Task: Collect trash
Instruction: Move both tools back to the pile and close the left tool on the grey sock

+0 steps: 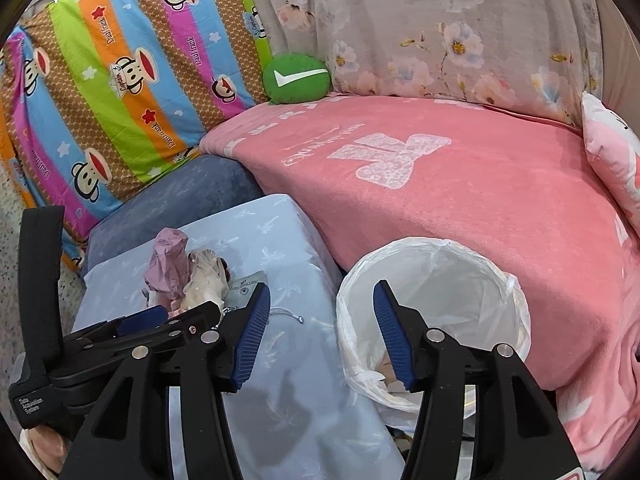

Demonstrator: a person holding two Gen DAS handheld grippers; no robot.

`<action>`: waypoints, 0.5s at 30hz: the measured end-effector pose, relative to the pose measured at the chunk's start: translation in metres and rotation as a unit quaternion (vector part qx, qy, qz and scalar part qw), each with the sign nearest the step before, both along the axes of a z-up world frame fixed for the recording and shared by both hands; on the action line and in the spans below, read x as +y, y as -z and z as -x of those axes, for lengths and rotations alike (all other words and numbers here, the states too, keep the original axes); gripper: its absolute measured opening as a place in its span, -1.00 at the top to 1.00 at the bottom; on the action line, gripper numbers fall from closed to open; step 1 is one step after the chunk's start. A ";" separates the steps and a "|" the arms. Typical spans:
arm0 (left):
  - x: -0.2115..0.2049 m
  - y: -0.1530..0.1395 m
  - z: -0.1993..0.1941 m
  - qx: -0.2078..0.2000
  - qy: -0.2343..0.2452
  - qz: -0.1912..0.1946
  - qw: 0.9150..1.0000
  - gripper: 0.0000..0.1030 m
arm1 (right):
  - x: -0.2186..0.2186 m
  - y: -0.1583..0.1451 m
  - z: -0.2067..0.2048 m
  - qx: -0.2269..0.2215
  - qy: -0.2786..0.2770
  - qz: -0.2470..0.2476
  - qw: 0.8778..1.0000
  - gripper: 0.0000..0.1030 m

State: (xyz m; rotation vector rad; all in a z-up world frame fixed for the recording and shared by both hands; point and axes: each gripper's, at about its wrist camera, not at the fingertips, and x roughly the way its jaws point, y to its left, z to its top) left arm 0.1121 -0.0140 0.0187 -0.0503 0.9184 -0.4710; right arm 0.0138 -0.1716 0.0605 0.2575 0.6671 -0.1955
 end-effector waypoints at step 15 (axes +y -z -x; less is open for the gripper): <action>0.066 0.034 -0.011 0.032 -0.080 -0.022 0.996 -0.67 | 0.050 0.024 -0.022 0.026 -0.047 0.000 0.999 -0.15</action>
